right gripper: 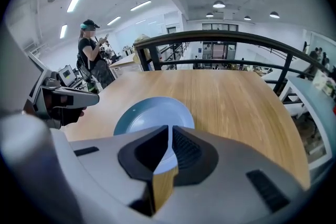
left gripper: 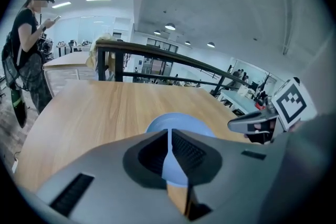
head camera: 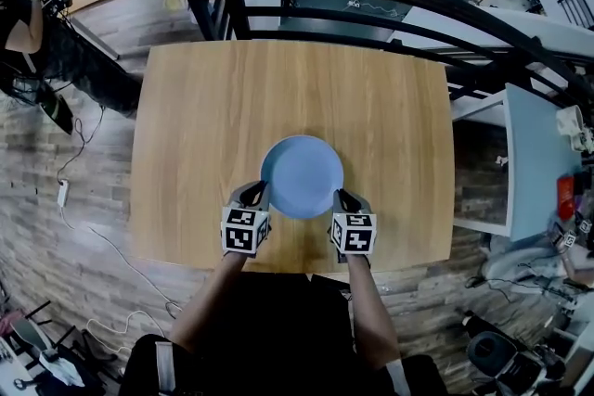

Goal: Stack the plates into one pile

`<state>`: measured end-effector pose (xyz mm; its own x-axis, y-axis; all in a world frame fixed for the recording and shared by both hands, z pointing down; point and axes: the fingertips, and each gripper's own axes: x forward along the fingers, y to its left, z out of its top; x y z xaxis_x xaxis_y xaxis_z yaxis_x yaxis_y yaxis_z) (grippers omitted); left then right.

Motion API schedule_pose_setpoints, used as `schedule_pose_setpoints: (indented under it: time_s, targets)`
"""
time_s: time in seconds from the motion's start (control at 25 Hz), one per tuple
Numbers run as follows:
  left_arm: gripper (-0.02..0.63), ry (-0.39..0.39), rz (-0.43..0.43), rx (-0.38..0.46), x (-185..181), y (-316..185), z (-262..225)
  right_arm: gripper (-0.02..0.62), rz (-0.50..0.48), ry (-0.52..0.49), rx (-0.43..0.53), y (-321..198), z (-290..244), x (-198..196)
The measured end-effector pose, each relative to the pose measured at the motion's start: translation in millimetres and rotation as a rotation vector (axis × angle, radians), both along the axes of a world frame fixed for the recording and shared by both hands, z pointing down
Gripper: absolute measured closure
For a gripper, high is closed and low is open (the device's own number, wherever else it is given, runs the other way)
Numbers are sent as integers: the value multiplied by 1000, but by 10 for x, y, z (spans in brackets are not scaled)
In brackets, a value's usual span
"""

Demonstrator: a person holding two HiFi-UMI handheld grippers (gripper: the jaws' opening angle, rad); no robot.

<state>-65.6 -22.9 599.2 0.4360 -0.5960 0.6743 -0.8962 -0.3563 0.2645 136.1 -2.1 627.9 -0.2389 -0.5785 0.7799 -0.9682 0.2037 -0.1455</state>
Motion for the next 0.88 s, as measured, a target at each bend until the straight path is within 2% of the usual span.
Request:
schedule_pose_setpoints:
  time_s: [0.28,0.52,0.88]
  targets:
    - [578,29,10,66,154,284,-323,555,3,-54,67,259,-288,-8]
    - [580,42,11,122,406,684,-583,558,7,-79,149,600,-578,149]
    - [581,47,-49,242,383,1110,-968,560,-45,-139,280,939,-959,26]
